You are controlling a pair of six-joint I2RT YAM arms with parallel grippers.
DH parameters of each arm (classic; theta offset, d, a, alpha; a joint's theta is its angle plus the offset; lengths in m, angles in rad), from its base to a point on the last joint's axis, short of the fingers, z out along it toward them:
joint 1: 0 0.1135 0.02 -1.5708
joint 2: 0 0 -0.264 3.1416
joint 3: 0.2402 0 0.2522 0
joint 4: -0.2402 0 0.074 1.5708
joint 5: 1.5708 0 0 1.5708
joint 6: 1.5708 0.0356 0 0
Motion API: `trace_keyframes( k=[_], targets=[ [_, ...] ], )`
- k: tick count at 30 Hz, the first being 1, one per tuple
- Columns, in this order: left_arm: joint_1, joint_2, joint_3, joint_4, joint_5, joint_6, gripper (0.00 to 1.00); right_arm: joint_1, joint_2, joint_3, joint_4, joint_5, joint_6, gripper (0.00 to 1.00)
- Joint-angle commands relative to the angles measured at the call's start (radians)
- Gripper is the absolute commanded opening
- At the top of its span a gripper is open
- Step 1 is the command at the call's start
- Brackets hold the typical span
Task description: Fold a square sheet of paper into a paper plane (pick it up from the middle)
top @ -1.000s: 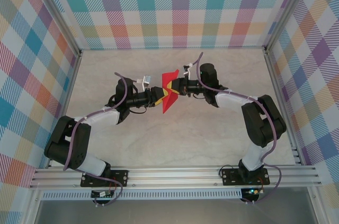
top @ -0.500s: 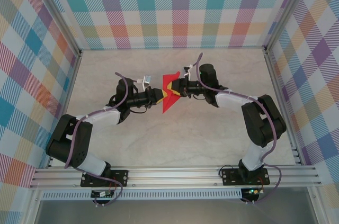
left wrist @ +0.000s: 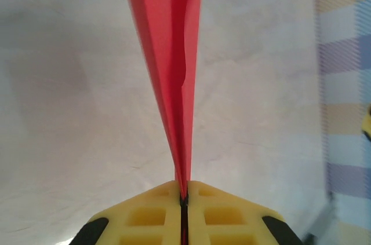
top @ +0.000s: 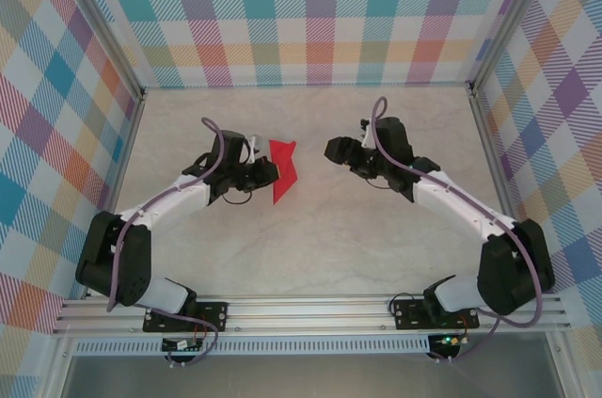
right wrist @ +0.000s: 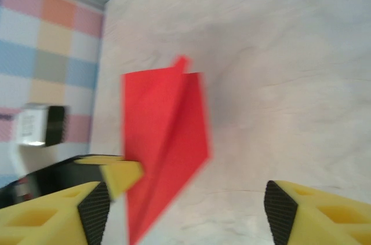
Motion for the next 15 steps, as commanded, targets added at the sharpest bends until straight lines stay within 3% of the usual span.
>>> trace_keyframes(
  k=[1,9,12,15],
  targets=[
    [-0.058,-0.035,0.092,-0.341,-0.359,0.181,0.08,-0.006,-0.050,-0.062,-0.153,0.208,-0.023,0.78],
    [-0.192,0.122,0.242,-0.580,-0.904,0.178,0.08,-0.006,-0.082,-0.105,-0.205,0.286,0.011,0.81],
    [-0.215,0.199,0.290,-0.647,-1.045,0.157,0.08,-0.006,-0.086,-0.109,-0.215,0.295,0.017,0.82],
    [-0.223,0.267,0.313,-0.664,-1.108,0.146,0.08,-0.006,-0.096,-0.117,-0.222,0.312,0.026,0.82]
  ],
)
